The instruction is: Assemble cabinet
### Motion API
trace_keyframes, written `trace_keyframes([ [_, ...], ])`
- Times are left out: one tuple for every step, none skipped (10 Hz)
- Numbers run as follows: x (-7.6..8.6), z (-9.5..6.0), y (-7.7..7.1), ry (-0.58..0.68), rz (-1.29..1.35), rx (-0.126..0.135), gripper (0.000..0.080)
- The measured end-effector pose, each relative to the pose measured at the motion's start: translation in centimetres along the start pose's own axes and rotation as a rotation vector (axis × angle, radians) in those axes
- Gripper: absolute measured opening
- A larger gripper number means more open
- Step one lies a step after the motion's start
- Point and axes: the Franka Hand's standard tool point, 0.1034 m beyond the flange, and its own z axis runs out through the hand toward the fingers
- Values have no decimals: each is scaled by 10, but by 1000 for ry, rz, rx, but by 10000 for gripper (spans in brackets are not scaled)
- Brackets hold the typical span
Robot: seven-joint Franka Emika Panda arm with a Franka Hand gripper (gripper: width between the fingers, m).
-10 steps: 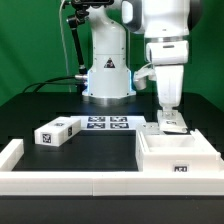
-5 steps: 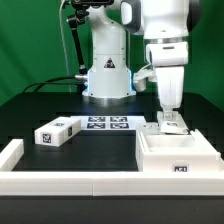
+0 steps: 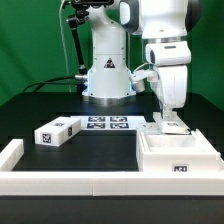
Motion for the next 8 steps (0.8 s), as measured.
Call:
trace_keyframes([
  [0,0,0,0,1,0,69],
  [1,0,-1,0,13,1,69],
  [5,2,-3,1,35,5,70],
  [7,3,-5,1,42,8,70],
  [8,4,-6,1,49,11,70],
  [10,4,-8,2,53,13,70],
  [12,4,-9,3,53,14,70],
  [12,4,-8,3,52,14,70],
])
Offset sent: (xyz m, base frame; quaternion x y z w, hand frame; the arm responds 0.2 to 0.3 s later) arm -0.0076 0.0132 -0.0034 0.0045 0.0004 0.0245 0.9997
